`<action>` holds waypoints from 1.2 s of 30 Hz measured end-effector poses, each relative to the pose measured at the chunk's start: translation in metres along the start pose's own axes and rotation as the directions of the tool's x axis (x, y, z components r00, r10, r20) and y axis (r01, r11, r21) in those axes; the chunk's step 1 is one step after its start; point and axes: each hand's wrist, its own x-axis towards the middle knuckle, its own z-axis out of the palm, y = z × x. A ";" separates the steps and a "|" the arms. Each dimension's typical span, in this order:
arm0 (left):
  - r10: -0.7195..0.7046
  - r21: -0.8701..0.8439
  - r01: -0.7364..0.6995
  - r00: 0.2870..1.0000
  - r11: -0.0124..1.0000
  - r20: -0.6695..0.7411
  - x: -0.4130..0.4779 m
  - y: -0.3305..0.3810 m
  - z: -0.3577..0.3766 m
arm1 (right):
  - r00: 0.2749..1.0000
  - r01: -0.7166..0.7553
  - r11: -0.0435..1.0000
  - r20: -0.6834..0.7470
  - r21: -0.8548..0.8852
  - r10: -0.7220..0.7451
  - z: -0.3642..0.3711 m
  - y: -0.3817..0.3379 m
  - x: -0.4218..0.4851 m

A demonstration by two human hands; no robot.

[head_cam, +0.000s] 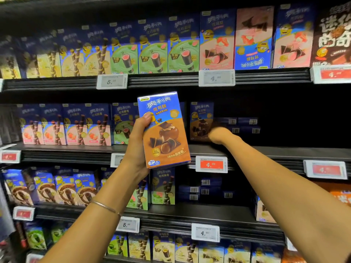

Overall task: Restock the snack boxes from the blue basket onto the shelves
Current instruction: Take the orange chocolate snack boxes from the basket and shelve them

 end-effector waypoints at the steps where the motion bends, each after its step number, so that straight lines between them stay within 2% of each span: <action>1: -0.001 0.006 0.001 1.000 1.000 0.005 0.001 0.000 0.000 | 1.000 0.004 1.000 -0.006 -0.006 -0.004 0.001 -0.001 0.003; 7: -0.021 0.007 0.021 1.000 1.000 0.008 0.004 -0.001 -0.002 | 1.000 0.014 0.999 -0.010 -0.031 -0.014 0.007 0.002 0.014; 16: -0.049 0.033 0.049 0.999 0.998 0.004 0.008 -0.004 0.000 | 0.999 0.036 0.999 -0.032 0.024 -0.035 0.006 0.003 0.013; 18: -0.050 0.030 0.050 0.999 0.998 -0.013 0.008 -0.004 0.000 | 1.000 0.017 0.998 -0.019 0.066 -0.016 -0.001 0.000 -0.001; 20: -0.043 0.018 0.044 0.999 0.999 -0.022 0.007 -0.005 0.001 | 0.994 0.028 0.984 -0.106 0.176 -0.010 -0.007 -0.002 -0.020; 22: -0.042 0.004 0.042 0.999 0.999 -0.029 0.006 -0.009 0.002 | 0.968 0.100 0.906 -0.252 0.412 0.007 -0.012 -0.007 -0.047; 23: -0.045 -0.008 0.045 0.999 0.999 -0.029 0.005 -0.011 0.003 | 0.957 0.172 0.829 -0.290 0.532 -0.013 -0.014 -0.011 -0.064; 25: -0.058 -0.021 0.058 0.998 0.998 -0.014 0.003 -0.013 0.008 | 0.959 0.273 0.638 -0.258 0.720 -0.118 -0.015 -0.021 -0.105; 27: -0.069 -0.001 0.069 0.998 0.998 0.000 -0.001 -0.016 0.015 | 0.957 0.263 0.521 -0.152 0.812 -0.246 -0.013 -0.028 -0.145; 29: -0.067 0.038 0.067 0.998 0.997 -0.003 -0.005 -0.017 0.024 | 0.939 0.272 0.492 -0.116 0.827 -0.324 -0.009 -0.033 -0.174; 32: -0.048 0.128 0.055 0.997 0.990 -0.056 -0.013 -0.016 0.036 | 0.927 0.366 0.560 -0.240 0.744 -0.287 -0.006 -0.036 -0.193; 36: -0.036 0.209 0.058 0.994 0.976 -0.107 -0.019 -0.017 0.047 | 0.934 0.356 0.568 -0.256 0.743 -0.250 -0.010 -0.034 -0.198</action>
